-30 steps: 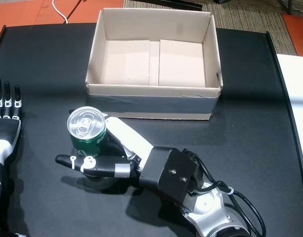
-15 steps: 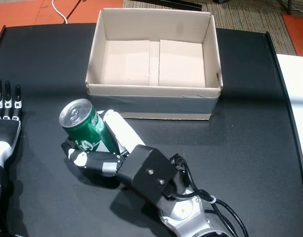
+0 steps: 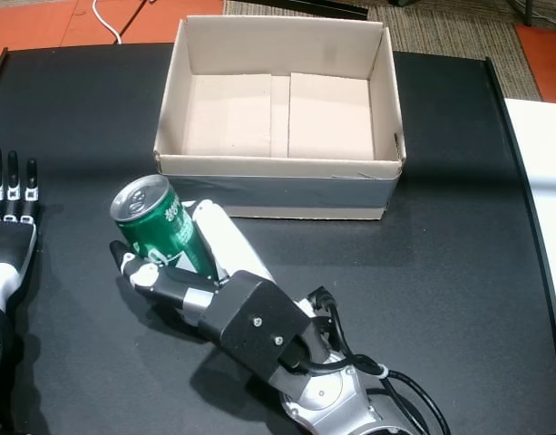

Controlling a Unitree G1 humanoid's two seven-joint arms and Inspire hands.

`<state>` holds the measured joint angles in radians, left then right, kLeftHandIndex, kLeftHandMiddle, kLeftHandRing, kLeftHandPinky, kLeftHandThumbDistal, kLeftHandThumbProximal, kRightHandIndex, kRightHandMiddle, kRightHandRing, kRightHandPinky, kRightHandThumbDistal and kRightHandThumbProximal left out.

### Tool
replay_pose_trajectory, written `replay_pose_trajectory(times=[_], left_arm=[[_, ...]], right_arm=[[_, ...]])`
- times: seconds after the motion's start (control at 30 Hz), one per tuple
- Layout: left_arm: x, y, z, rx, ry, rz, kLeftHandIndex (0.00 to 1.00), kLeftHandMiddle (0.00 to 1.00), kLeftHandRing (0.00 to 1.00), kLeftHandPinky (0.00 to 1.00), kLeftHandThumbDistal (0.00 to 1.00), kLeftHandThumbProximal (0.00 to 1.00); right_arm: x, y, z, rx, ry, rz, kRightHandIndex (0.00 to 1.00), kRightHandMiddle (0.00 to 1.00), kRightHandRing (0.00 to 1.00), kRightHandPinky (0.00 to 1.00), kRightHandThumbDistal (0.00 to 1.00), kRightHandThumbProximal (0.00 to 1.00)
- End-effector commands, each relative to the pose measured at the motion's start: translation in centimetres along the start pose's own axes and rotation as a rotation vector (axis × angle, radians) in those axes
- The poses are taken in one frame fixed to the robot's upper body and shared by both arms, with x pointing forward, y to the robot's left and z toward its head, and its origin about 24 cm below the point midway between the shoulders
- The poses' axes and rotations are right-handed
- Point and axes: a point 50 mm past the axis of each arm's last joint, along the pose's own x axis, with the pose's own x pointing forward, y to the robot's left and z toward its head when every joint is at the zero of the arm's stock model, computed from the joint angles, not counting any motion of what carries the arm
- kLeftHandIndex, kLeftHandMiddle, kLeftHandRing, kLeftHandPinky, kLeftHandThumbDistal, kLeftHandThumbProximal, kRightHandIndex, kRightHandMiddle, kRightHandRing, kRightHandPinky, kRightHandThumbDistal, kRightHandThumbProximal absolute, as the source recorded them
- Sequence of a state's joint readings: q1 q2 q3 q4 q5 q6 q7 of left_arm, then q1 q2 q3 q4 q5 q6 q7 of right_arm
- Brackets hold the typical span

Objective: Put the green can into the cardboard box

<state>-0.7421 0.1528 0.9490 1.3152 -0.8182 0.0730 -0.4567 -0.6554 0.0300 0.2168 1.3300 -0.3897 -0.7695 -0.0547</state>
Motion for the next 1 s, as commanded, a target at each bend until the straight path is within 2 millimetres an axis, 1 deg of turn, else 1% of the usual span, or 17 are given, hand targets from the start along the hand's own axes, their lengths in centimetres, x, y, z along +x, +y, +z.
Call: replay_pose_trajectory(times=[0.0, 0.13, 0.17, 0.23, 0.27, 0.33, 0.4, 0.43, 0.5, 0.63, 0.67, 0.73, 0.77, 0.83, 0.87, 0.93, 0.97], left_arm=[[-1.0, 2.1, -0.4, 0.013, 0.017, 0.097, 0.62, 0.63, 0.71, 0.8, 0.0, 0.58], [-1.0, 2.1, -0.5, 0.031, 0.025, 0.106, 0.56, 0.57, 0.67, 0.78, 0.0, 0.57], [-0.9, 2.0, -0.5, 0.034, 0.025, 0.11, 0.54, 0.56, 0.66, 0.78, 0.0, 0.57], [-0.9, 1.9, -0.6, 0.037, 0.027, 0.11, 0.54, 0.55, 0.63, 0.78, 0.0, 0.6], [-0.9, 1.9, -0.5, 0.039, 0.029, 0.103, 0.53, 0.54, 0.64, 0.78, 0.0, 0.6], [-0.9, 1.9, -0.5, 0.039, 0.032, 0.101, 0.53, 0.54, 0.64, 0.77, 0.0, 0.6], [-0.9, 1.9, -0.6, 0.038, 0.033, 0.111, 0.56, 0.57, 0.66, 0.76, 0.0, 0.58], [-0.8, 1.9, -0.6, 0.038, 0.035, 0.112, 0.56, 0.56, 0.66, 0.76, 0.0, 0.57], [-0.9, 1.9, -0.7, 0.04, 0.037, 0.113, 0.54, 0.55, 0.63, 0.73, 0.0, 0.56], [-0.8, 1.8, -0.8, 0.039, 0.038, 0.12, 0.52, 0.53, 0.62, 0.74, 0.0, 0.56], [-0.8, 1.8, -0.9, 0.04, 0.04, 0.121, 0.52, 0.53, 0.62, 0.74, 0.0, 0.57], [-0.8, 1.8, -0.9, 0.039, 0.044, 0.119, 0.52, 0.53, 0.63, 0.75, 0.0, 0.57], [-0.8, 1.8, -0.9, 0.039, 0.044, 0.118, 0.53, 0.53, 0.63, 0.75, 0.0, 0.57], [-0.7, 1.8, -0.9, 0.04, 0.045, 0.122, 0.52, 0.53, 0.63, 0.75, 0.0, 0.56], [-0.7, 1.8, -0.9, 0.041, 0.044, 0.125, 0.52, 0.53, 0.63, 0.75, 0.0, 0.56], [-0.7, 1.7, -1.0, 0.046, 0.043, 0.123, 0.54, 0.56, 0.65, 0.78, 0.0, 0.57], [-0.7, 1.7, -1.0, 0.049, 0.042, 0.123, 0.54, 0.56, 0.66, 0.78, 0.0, 0.57]], right_arm=[[0.5, -1.4, 1.3, -0.083, -0.099, -0.005, 0.0, 0.01, 0.05, 0.19, 0.17, 0.37], [1.4, -4.3, 5.3, -0.243, -0.374, -0.019, 0.0, 0.0, 0.07, 0.24, 0.21, 0.33], [1.6, -4.8, 6.1, -0.273, -0.423, -0.02, 0.0, 0.0, 0.07, 0.24, 0.23, 0.34], [2.0, -5.9, 8.0, -0.338, -0.529, -0.033, 0.0, 0.0, 0.03, 0.22, 0.35, 0.48], [2.1, -6.4, 9.0, -0.372, -0.583, -0.045, 0.0, 0.01, 0.03, 0.22, 0.37, 0.49], [2.3, -7.1, 10.4, -0.42, -0.661, -0.071, 0.0, 0.0, 0.03, 0.21, 0.35, 0.51], [2.4, -7.7, 11.5, -0.457, -0.722, -0.116, 0.0, 0.0, 0.03, 0.22, 0.37, 0.5], [2.5, -8.0, 11.9, -0.469, -0.745, -0.14, 0.0, 0.0, 0.03, 0.22, 0.38, 0.51], [2.5, -8.5, 12.8, -0.481, -0.794, -0.193, 0.0, 0.0, 0.03, 0.24, 0.39, 0.47], [2.6, -9.2, 14.0, -0.497, -0.883, -0.302, 0.0, 0.0, 0.0, 0.21, 0.41, 0.39], [2.5, -9.4, 14.4, -0.527, -0.919, -0.346, 0.0, 0.0, 0.0, 0.2, 0.42, 0.38], [2.5, -9.7, 14.8, -0.641, -1.011, -0.449, 0.0, 0.0, 0.01, 0.19, 0.37, 0.34], [2.5, -10.0, 14.9, -0.701, -1.06, -0.514, 0.0, 0.0, 0.0, 0.18, 0.37, 0.35], [2.4, -10.9, 15.1, -0.788, -1.129, -0.634, 0.0, 0.0, 0.0, 0.14, 0.27, 0.44], [2.3, -11.4, 15.2, -0.822, -1.142, -0.676, 0.0, 0.0, 0.0, 0.13, 0.26, 0.46], [2.2, -12.6, 15.3, -0.897, -1.15, -0.73, 0.0, 0.0, 0.01, 0.17, 0.33, 0.36], [2.1, -13.2, 15.4, -0.946, -1.143, -0.752, 0.0, 0.0, 0.01, 0.18, 0.32, 0.3]])
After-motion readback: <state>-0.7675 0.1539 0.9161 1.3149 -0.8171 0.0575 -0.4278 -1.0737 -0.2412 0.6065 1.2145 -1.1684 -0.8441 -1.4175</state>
